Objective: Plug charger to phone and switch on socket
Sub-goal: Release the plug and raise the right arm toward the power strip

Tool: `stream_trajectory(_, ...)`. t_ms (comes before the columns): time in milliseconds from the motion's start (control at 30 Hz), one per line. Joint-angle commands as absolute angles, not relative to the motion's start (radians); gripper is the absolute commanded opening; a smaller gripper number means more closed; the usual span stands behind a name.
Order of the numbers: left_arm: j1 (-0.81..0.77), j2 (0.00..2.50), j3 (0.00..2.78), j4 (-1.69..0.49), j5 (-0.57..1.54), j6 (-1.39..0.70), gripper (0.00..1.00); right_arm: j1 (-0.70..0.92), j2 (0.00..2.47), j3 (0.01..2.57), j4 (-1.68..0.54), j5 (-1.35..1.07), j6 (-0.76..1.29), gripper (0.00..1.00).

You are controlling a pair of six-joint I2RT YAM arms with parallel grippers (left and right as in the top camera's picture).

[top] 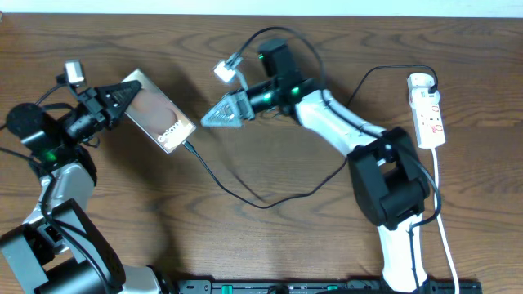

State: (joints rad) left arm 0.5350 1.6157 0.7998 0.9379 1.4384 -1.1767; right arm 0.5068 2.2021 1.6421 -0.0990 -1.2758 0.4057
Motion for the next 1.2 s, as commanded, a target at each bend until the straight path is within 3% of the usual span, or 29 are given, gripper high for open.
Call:
stream_trajectory(0, 0.556, 1.608, 0.806, 0.922, 1.455, -1.157, 0.07, 0.435, 2.197, 1.655, -0.178, -1.114, 0.388, 0.99)
stream_trajectory(200, 0.556, 1.608, 0.804, 0.822, 1.449, -1.068, 0.07, 0.37, 2.197, 1.655, -0.521, -0.629, 0.305, 0.99)
stream_trajectory(367, 0.556, 1.609, 0.802, 0.52, 1.354, -0.851, 0.07, 0.344, 2.197, 1.659, -0.686, -0.362, 0.306, 0.99)
stream_trajectory(600, 0.535, 1.609, 0.802, -0.036, 0.982, -0.535, 0.07, 0.335, 2.197, 1.69, -0.752, -0.267, 0.306, 0.99)
stream_trajectory(900, 0.474, 1.609, 0.802, -0.253, 0.651, -0.536, 0.07, 0.336, 2.197, 1.699, -0.756, -0.268, 0.306, 0.99)
stream_trajectory(1167, 0.458, 1.609, 0.802, -0.321, 0.609, -0.536, 0.07, 0.336, 2.197, 1.7, -0.756, -0.268, 0.306, 0.99)
